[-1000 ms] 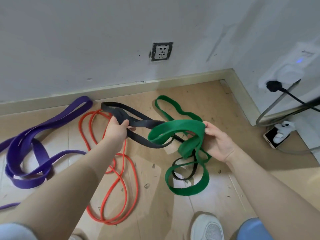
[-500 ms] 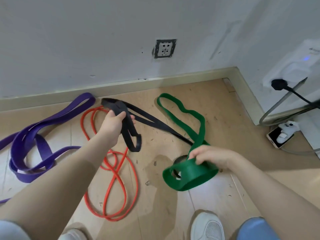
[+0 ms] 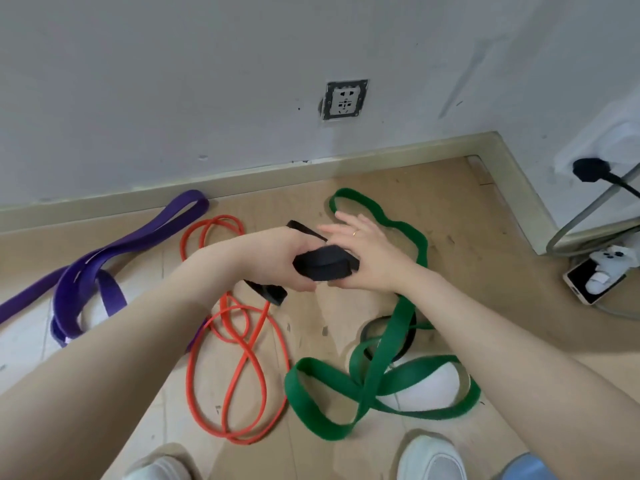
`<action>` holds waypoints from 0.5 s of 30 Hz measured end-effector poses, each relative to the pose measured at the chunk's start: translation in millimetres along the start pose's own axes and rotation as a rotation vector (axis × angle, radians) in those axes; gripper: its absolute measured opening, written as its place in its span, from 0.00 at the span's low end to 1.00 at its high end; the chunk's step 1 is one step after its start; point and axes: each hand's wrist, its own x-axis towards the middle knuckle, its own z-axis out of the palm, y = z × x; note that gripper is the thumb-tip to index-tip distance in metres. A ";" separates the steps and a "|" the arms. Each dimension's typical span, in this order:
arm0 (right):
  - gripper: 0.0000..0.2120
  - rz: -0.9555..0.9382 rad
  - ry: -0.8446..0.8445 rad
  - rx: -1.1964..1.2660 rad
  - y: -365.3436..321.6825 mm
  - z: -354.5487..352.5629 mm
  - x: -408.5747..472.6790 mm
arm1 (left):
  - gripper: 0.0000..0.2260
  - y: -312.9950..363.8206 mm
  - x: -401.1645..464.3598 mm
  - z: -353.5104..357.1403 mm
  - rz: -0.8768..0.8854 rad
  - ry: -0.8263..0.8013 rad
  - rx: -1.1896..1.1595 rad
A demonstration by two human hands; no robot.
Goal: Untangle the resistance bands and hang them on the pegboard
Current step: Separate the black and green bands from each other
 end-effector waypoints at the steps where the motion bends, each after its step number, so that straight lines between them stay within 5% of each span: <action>1: 0.20 0.031 -0.060 0.050 1.9 2.8 0.8 | 0.08 -2.2 1.2 -1.1 -0.031 0.023 0.093; 5: 0.13 0.218 -0.150 0.248 3.4 7.9 -2.6 | 0.12 -15.1 21.0 -3.4 -0.131 0.179 0.479; 10: 0.33 0.361 -0.254 0.328 15.7 44.3 -5.3 | 0.11 -35.9 67.3 -8.0 -0.193 0.300 0.864; 15: 0.40 0.490 -0.377 0.537 32.1 75.0 -6.8 | 0.16 -74.8 109.3 -14.6 -0.247 0.451 0.848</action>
